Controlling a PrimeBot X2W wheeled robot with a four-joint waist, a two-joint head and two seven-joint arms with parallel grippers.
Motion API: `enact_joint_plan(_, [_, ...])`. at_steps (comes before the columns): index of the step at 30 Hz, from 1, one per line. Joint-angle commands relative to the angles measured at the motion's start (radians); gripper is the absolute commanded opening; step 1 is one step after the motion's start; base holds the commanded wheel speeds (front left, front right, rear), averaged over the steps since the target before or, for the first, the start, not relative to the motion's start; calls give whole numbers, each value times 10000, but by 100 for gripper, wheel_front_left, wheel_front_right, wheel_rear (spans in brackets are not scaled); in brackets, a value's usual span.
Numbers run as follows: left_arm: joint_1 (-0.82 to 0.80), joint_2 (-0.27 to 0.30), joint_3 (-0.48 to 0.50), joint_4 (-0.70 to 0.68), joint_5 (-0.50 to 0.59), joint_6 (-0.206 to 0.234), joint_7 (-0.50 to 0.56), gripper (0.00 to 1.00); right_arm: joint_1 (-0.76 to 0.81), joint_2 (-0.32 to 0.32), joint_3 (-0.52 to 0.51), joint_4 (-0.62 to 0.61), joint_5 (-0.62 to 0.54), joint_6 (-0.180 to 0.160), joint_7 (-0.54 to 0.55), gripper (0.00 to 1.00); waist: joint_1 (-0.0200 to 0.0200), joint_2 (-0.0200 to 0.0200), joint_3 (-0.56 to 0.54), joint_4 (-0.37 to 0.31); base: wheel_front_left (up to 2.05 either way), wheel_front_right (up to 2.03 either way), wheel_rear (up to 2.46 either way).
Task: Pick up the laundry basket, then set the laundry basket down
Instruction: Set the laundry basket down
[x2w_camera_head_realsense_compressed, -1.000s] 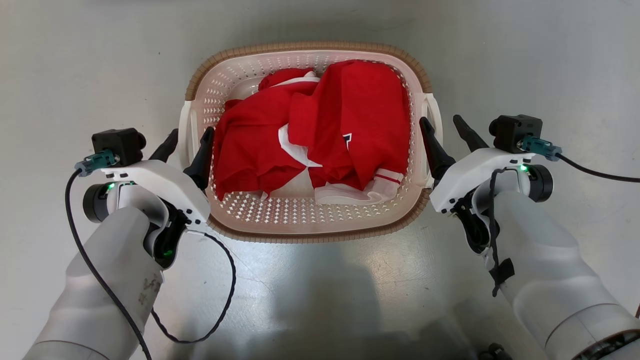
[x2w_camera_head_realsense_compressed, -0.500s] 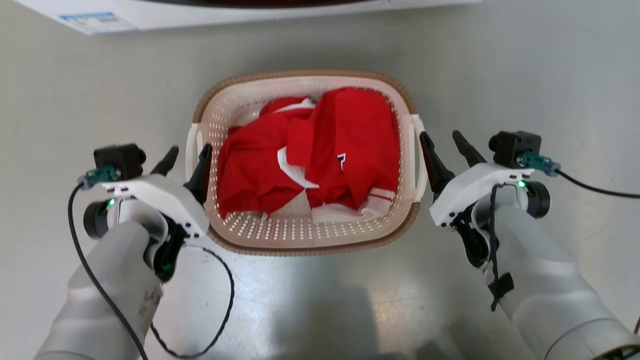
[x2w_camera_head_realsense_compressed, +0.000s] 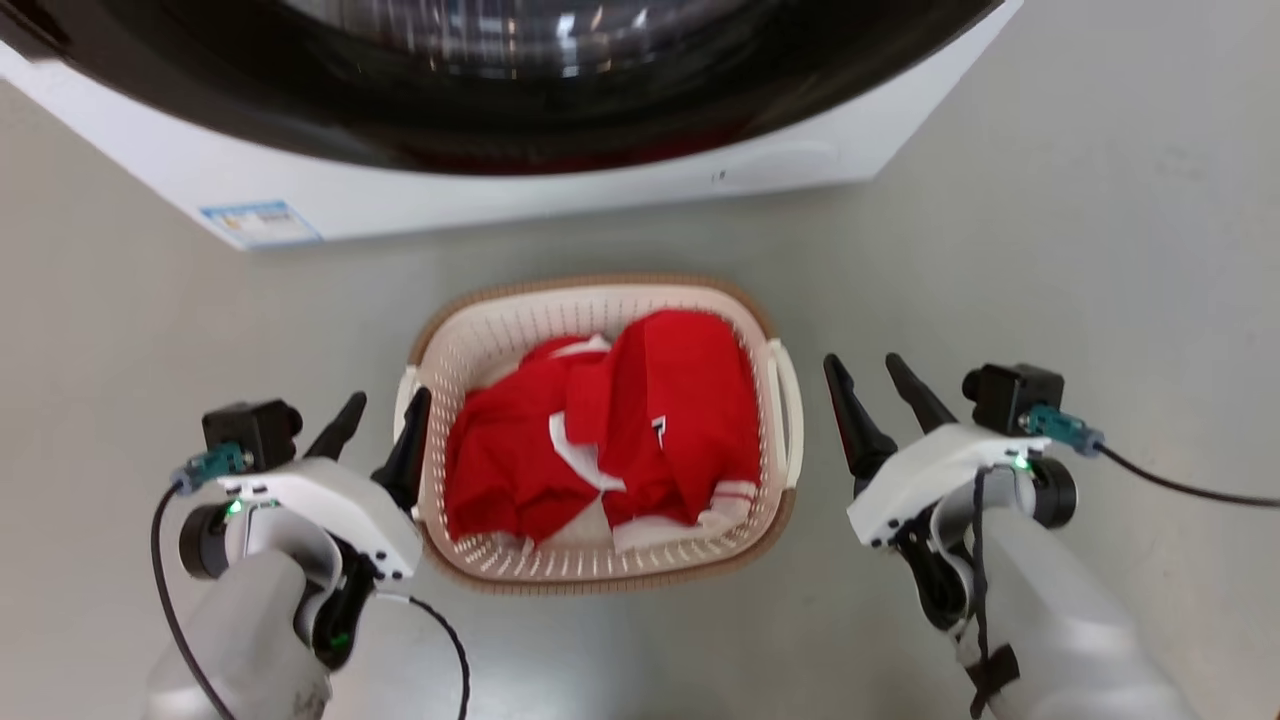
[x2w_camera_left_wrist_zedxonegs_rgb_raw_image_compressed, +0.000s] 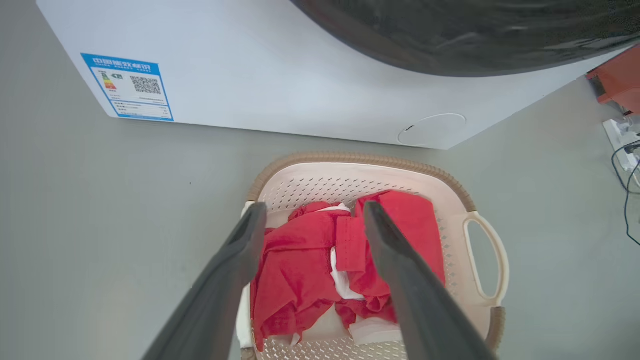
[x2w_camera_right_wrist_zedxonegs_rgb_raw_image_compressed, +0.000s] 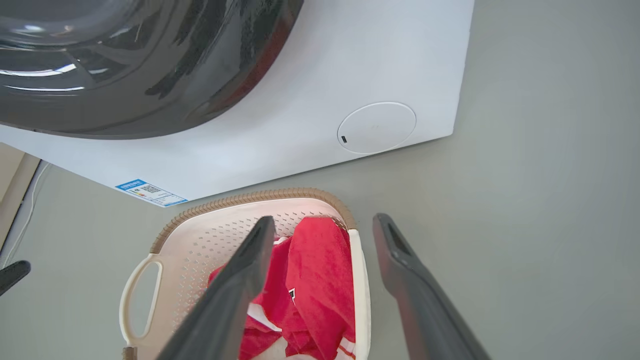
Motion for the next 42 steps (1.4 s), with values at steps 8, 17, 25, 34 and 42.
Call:
enact_joint_plan(8, [1322, -40, 938, -1200, 542, -23, -63, 100, 1523, 109, -803, -852, -1078, 19, -65, 100, 0, 0, -2150, 167, 0, 0, 0])
enact_joint_plan(17, [2442, -261, 1448, -2202, 1427, -23, -63, 100, 2804, 109, -1903, -2103, -2175, 19, -65, 100, 0, 0, -3641, 589, 0, 0, 0])
enact_joint_plan(25, [3358, -569, 2386, -3285, 2154, -23, -63, 100, 3909, 109, -2547, -3670, -3060, 19, -65, 100, 0, 0, -4464, 812, 0, 0, 0])
enact_joint_plan(34, [4174, -783, 3436, -5052, 3328, -23, -63, 100, 4533, 109, -3042, -4973, -3628, 19, -65, 100, 0, 0, -4970, 886, 0, 0, 0])
enact_joint_plan(42, [4621, -1040, 3947, -6126, 3978, -23, -63, 100, 4796, 109, -3397, -5764, -3853, 19, -65, 100, 0, 0, -5157, 907, 0, 0, 0])
